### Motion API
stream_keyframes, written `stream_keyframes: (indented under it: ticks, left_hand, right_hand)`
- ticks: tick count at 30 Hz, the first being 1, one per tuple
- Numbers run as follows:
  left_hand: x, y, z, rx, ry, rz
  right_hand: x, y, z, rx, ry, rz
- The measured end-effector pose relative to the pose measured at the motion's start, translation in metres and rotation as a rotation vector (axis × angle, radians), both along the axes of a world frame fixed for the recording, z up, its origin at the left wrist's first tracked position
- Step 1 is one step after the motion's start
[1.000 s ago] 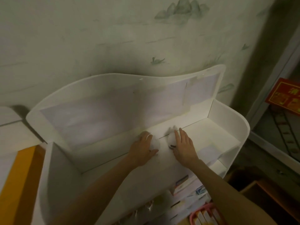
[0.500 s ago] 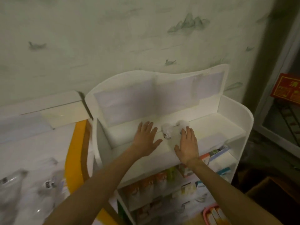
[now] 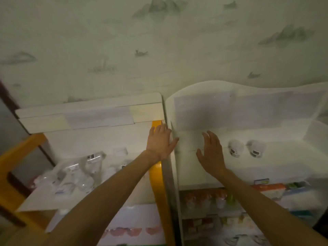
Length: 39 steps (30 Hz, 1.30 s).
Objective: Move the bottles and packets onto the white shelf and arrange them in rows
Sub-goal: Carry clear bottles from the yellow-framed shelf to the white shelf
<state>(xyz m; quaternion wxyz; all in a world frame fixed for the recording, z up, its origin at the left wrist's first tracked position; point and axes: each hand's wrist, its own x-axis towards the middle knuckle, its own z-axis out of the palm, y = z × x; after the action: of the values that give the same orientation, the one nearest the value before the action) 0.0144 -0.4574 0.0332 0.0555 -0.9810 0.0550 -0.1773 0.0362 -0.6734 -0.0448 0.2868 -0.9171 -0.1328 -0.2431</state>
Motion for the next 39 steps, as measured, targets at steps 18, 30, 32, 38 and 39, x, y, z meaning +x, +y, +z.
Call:
stream_keyframes:
  ticks: [18,30,32,38,39]
  left_hand:
    - [-0.122,0.335,-0.072,0.030,0.447,0.286]
    - [-0.115,0.364,-0.135,-0.118,0.491,0.154]
    - [-0.112,0.367,-0.140,-0.078,0.425,0.127]
    - [-0.110,0.371,-0.146,-0.139,0.327,0.096]
    - [-0.112,0.370,-0.144,-0.174,0.313,0.091]
  right_hand:
    - [-0.068,0.312,0.029,-0.322,0.167,0.376]
    - [-0.088,0.359,-0.084,-0.404,0.588,0.214]
    - [-0.087,0.359,-0.086,-0.390,0.595,0.230]
    - [-0.087,0.353,-0.083,-0.379,0.606,0.268]
    - [-0.088,0.350,-0.081,-0.341,0.598,0.272]
